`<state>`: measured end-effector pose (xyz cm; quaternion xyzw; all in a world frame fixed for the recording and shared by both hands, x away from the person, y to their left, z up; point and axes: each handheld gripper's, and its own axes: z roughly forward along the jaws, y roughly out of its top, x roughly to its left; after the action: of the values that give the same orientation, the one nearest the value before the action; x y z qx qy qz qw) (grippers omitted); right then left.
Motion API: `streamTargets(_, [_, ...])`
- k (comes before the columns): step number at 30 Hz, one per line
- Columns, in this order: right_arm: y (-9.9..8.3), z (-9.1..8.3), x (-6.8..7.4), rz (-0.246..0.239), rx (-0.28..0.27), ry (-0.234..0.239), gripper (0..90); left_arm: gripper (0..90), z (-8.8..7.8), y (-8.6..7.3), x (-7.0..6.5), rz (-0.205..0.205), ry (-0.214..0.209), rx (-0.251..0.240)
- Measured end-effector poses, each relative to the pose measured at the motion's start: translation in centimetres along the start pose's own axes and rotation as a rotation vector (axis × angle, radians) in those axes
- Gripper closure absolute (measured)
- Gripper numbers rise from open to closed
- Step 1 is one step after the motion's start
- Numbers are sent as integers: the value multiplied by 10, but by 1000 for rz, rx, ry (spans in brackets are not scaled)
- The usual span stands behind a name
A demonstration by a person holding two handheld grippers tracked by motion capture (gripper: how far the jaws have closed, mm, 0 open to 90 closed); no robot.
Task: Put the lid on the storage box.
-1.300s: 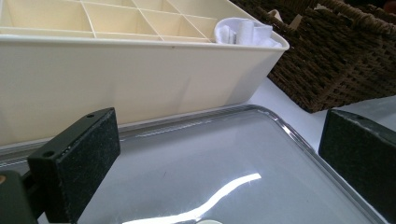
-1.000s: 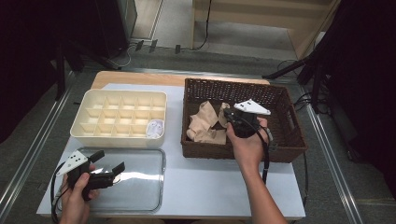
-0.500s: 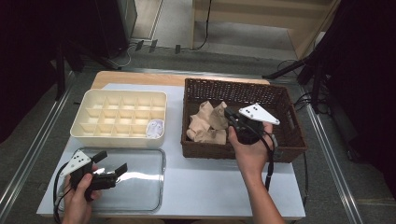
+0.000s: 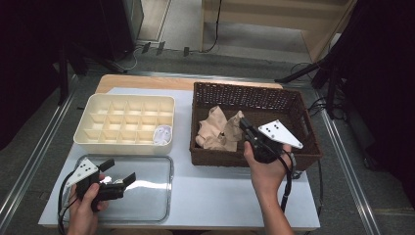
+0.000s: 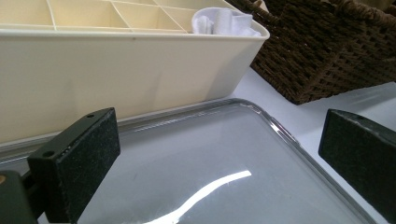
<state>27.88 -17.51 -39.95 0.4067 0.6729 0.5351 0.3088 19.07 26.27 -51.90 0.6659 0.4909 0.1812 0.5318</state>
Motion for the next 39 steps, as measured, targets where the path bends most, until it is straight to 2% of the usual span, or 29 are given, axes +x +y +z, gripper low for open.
streamTargets(13, [1,-24,1,5,-35,2,900,0,4,-1,-7,13,-15,12])
streamTargets(20, [12,-37,0,15,-66,8,900,0,5,-2,-7,13,-16,16])
streamTargets(30, [35,-72,11,11,-102,38,900,0,7,-3,-7,8,-22,20])
streamTargets(39, [41,-105,24,5,-112,80,900,0,7,-2,-9,6,-24,17])
